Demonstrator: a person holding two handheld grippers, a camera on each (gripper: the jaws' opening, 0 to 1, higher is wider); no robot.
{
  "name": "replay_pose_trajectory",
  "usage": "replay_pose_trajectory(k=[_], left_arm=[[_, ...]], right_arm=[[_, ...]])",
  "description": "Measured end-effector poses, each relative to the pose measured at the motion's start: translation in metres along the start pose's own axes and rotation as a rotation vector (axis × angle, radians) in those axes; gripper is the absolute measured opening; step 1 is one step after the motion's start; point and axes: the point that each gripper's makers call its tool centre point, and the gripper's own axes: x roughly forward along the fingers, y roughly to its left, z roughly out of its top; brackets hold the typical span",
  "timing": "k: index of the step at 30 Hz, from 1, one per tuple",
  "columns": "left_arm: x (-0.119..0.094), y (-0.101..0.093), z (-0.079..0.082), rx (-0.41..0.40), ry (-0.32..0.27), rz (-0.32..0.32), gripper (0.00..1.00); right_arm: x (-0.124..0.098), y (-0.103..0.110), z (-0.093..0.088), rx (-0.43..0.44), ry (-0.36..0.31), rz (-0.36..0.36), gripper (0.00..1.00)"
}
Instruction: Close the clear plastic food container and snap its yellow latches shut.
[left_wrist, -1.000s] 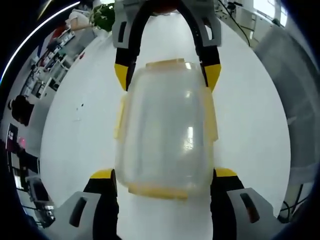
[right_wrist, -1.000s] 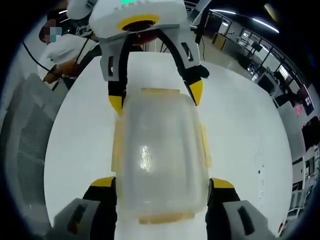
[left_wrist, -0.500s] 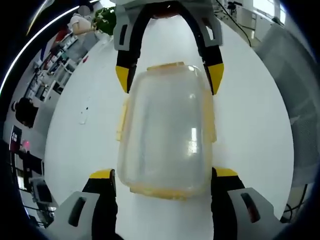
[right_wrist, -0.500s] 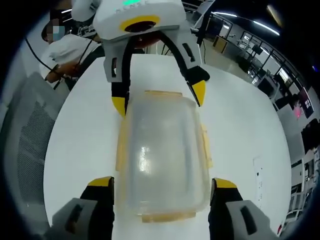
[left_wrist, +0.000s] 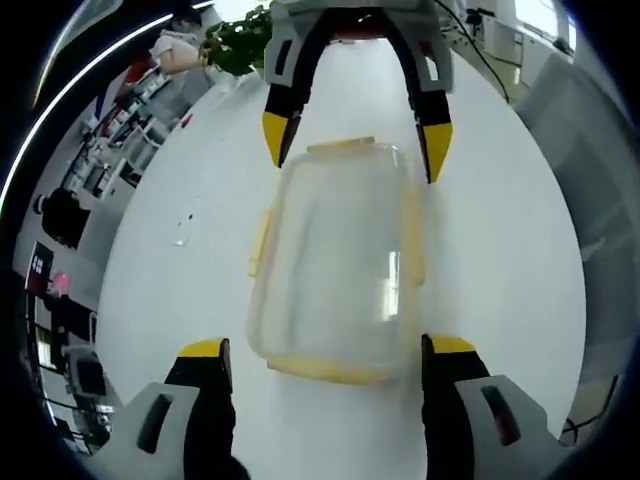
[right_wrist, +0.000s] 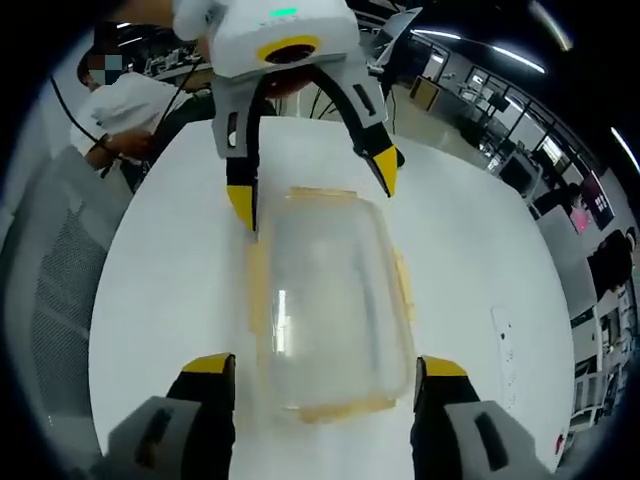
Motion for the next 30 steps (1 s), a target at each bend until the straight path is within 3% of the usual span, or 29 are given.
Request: replay_pose_trajectory(k=[11,21,30], left_arm=[[-0.014,-0.004,0.005,-0.091,-0.048,0.039,0.75],[-0.031,-0.008,0.01,-0.174,-0.11,0.104,0.76],[-0.043,-0.031,0.006,-0.186,-0.12,0.114,0.75]], right_arm=[[-0.015,0.002,0.001,0.085,-0.048,-0.068,0.72],[-0.029,0.01,0.007,0.153,-0.135,-0.139,0.73],[-0.044,0.019,0.003,0.191,-0.193,-0.195,0.74]])
